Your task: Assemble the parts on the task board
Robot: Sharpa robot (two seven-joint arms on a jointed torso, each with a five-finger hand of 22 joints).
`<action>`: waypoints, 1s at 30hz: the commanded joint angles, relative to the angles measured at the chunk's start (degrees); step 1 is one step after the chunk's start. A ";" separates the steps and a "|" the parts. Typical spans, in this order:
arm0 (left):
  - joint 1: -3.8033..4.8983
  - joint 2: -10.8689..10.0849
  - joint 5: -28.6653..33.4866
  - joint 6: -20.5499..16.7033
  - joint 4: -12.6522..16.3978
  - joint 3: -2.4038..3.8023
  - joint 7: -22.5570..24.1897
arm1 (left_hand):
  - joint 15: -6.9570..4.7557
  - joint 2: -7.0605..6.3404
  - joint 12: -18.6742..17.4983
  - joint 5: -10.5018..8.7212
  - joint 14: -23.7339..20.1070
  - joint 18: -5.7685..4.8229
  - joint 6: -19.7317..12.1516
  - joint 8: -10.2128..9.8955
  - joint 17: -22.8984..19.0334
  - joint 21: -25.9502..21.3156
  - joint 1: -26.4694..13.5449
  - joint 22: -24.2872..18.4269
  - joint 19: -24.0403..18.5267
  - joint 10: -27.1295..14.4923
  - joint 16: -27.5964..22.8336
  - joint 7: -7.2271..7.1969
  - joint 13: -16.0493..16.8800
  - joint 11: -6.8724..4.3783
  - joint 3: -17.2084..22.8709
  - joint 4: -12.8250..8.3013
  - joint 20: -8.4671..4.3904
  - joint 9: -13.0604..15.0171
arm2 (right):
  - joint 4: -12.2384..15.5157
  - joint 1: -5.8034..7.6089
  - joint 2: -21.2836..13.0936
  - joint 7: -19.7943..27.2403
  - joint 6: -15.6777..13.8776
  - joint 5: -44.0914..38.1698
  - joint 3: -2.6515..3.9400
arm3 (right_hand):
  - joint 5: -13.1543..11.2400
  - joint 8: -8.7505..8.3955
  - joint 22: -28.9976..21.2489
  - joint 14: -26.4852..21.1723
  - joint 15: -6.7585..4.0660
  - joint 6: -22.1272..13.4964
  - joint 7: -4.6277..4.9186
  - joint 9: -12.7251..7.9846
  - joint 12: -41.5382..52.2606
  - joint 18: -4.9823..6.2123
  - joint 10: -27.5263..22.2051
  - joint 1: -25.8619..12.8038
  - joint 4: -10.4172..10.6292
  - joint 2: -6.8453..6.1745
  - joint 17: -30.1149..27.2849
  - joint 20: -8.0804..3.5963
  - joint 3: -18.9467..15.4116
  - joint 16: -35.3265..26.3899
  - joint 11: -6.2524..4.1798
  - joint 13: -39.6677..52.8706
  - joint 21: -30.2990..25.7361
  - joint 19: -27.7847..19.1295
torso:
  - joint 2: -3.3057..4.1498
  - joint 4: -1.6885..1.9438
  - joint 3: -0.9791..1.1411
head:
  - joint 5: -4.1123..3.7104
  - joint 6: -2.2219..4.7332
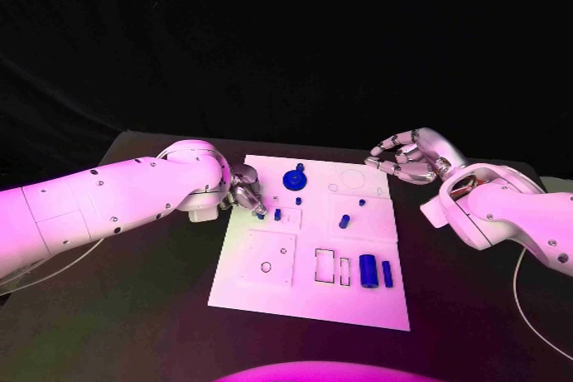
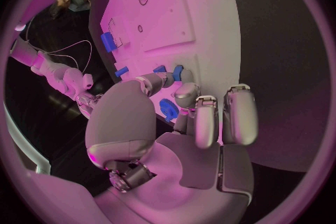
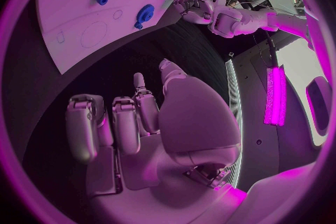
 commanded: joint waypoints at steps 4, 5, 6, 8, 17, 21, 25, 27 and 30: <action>-0.22 0.60 0.88 0.91 -0.47 -0.14 0.24 | -0.36 0.32 0.26 -0.42 5.50 -1.13 0.97 -0.32 13.85 0.25 -0.39 0.05 0.07 0.42 0.25 -0.37 0.00 0.00 1.06 -0.78 -0.21 0.09 | -0.03 -0.03 0.06 0.47 0.53 -0.23 0.00 | 0.26 0.19 10.86 4.36 -0.41 -0.05 -0.31 0.05 -0.06 1.19 0.03 -0.50 -0.09 0.11 7.55 -0.54 -0.18 -0.22 -0.35 3.73 -0.25 2.63 | 0.03 0.00 -0.01 | -0.01 -0.03; -0.23 0.64 0.89 0.94 -0.54 -0.14 0.24 | -0.37 0.33 0.33 -0.51 5.50 -1.14 0.99 -0.35 13.87 0.25 -0.52 0.05 0.08 0.46 0.26 -0.37 0.13 -0.01 0.89 -0.59 -0.22 0.09 | -0.03 -0.03 0.06 0.47 0.54 -0.23 0.00 | 0.26 0.19 10.86 4.36 -0.41 -0.05 -0.31 0.05 -0.06 1.19 0.03 -0.50 -0.09 0.11 7.55 -0.54 -0.18 -0.22 -0.35 3.73 -0.25 2.63 | 0.02 -0.01 -0.02 | -0.01 -0.06; -0.23 0.67 0.90 0.98 -0.60 -0.14 0.23 | -0.38 0.31 0.29 -0.61 5.50 -1.15 1.04 -0.37 13.86 0.25 -0.74 0.08 0.09 0.43 0.26 -0.37 0.09 -0.02 0.63 -0.30 -0.23 0.10 | -0.03 -0.03 0.05 0.47 0.54 -0.23 0.00 | 0.26 0.19 10.86 4.36 -0.41 -0.05 -0.31 0.05 -0.06 1.19 0.03 -0.50 -0.09 0.11 7.55 -0.54 -0.18 -0.22 -0.35 3.73 -0.25 2.63 | 0.02 -0.01 -0.02 | -0.01 -0.07; -0.23 0.73 0.91 1.19 -0.74 -0.14 0.20 | -0.38 0.21 0.37 -0.70 5.51 -1.15 1.13 -0.41 13.88 0.25 -1.10 0.10 0.11 0.46 0.28 -0.39 0.25 -0.02 0.13 0.15 -0.24 0.10 | -0.01 -0.03 0.03 0.46 0.55 -0.23 0.00 | 0.26 0.19 10.86 4.36 -0.41 -0.05 -0.31 0.05 -0.06 1.19 0.03 -0.50 -0.09 0.11 7.55 -0.54 -0.18 -0.22 -0.35 3.73 -0.25 2.63 | 0.00 0.01 -0.02 | -0.05 -0.10; -0.22 0.76 0.74 2.13 -1.17 -0.16 0.11 | -0.38 -0.27 0.45 -0.88 5.52 -1.19 1.80 -0.77 13.92 0.24 -3.06 0.26 0.21 0.40 0.30 -0.39 0.58 -0.01 -4.53 3.25 -0.26 0.08 | 0.02 -0.03 -0.08 0.71 0.59 -0.18 0.00 | 0.26 0.21 10.81 4.36 -0.41 -0.09 -0.31 0.04 -0.08 1.21 0.00 -0.56 -0.07 0.09 7.59 -0.55 -0.20 -0.22 -0.35 3.70 -0.32 2.59 | -0.03 0.03 -0.03 | -0.08 -0.16; -0.22 0.81 0.64 2.42 -1.43 -0.19 0.08 | -0.37 -0.35 0.42 -0.91 5.53 -1.20 1.96 -0.89 13.96 0.24 -3.25 0.32 0.24 0.36 0.33 -0.38 0.61 0.01 -6.18 4.06 -0.26 0.08 | 0.03 -0.03 -0.09 0.78 0.60 -0.11 0.00 | 0.26 0.21 10.81 4.36 -0.41 -0.09 -0.31 0.04 -0.08 1.21 0.00 -0.56 -0.07 0.09 7.59 -0.55 -0.20 -0.22 -0.35 3.70 -0.32 2.59 | -0.03 0.03 0.00 | -0.16 -0.16; -0.22 0.82 0.49 2.53 -1.66 -0.22 0.05 | -0.36 -0.36 0.27 -0.95 5.52 -1.19 2.02 -0.99 13.93 0.20 -3.30 0.27 0.22 0.25 0.31 -0.36 0.44 0.02 -7.08 4.51 -0.25 0.06 | 0.04 -0.03 -0.11 0.81 0.58 -0.07 0.00 | 0.26 0.22 10.84 4.36 -0.41 -0.09 -0.31 0.04 -0.07 1.20 0.01 -0.59 -0.06 0.08 7.55 -0.55 -0.22 -0.23 -0.35 3.71 -0.29 2.61 | -0.01 -0.01 -0.02 | -0.10 -0.18; -0.22 0.80 0.40 2.49 -1.81 -0.25 0.04 | -0.35 -0.33 0.28 -0.97 5.52 -1.20 2.07 -1.05 13.93 0.20 -3.38 0.30 0.24 0.27 0.31 -0.35 0.50 0.03 -7.69 4.88 -0.24 0.05 | 0.04 -0.03 -0.13 0.82 0.56 -0.06 0.00 | 0.26 0.22 10.84 4.36 -0.41 -0.09 -0.31 0.04 -0.07 1.20 0.01 -0.59 -0.06 0.08 7.55 -0.55 -0.22 -0.23 -0.35 3.71 -0.29 2.61 | -0.01 -0.02 0.00 | -0.09 -0.18; -0.22 0.75 0.24 2.24 -1.92 -0.27 0.03 | -0.33 -0.27 0.24 -1.04 5.51 -1.21 2.23 -1.21 13.91 0.21 -3.72 0.37 0.28 0.26 0.30 -0.30 0.55 0.07 -9.48 6.04 -0.22 0.03 | 0.06 -0.03 -0.15 0.83 0.53 -0.05 0.00 | 0.25 0.22 10.83 4.35 -0.41 -0.10 -0.31 0.04 -0.08 1.20 0.00 -0.63 -0.05 0.07 7.53 -0.55 -0.23 -0.24 -0.35 3.70 -0.30 2.61 | -0.04 0.02 0.03 | -0.06 -0.09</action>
